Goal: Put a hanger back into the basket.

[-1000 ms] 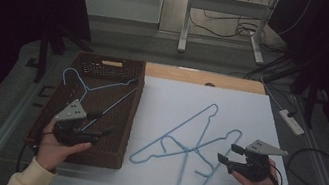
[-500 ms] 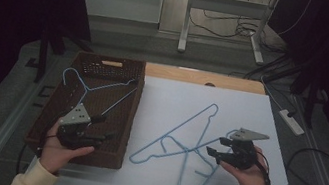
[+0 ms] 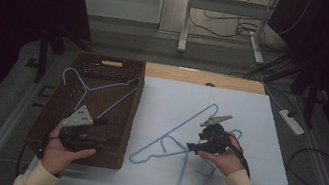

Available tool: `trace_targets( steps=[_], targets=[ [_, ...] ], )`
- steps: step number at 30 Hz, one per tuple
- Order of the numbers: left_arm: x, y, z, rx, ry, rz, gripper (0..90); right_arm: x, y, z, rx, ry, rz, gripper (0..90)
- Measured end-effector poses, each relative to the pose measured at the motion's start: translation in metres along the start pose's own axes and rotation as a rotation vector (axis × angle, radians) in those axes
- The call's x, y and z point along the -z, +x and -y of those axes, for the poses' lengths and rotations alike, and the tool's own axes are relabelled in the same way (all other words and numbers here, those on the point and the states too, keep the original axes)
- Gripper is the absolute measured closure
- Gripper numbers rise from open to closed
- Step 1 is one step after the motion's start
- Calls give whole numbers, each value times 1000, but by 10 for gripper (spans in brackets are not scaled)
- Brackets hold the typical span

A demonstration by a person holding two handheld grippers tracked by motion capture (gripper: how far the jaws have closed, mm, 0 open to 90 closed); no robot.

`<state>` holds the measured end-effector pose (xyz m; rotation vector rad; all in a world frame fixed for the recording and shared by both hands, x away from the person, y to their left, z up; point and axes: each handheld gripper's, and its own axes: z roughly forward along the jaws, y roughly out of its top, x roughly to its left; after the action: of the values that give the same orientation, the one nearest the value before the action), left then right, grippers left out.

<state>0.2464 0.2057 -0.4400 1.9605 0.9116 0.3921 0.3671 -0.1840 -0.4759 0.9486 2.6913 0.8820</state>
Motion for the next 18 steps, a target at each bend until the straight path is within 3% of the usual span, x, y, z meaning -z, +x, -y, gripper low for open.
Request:
trace_targets(
  steps=[6,18],
  targets=[
    [0,1,1,3,-1,-1,339,-25,3,-13,-1,83,-9,388],
    [-2,2,2,2,9,1,337,-46,8,-24,17,170,0,474]
  ],
)
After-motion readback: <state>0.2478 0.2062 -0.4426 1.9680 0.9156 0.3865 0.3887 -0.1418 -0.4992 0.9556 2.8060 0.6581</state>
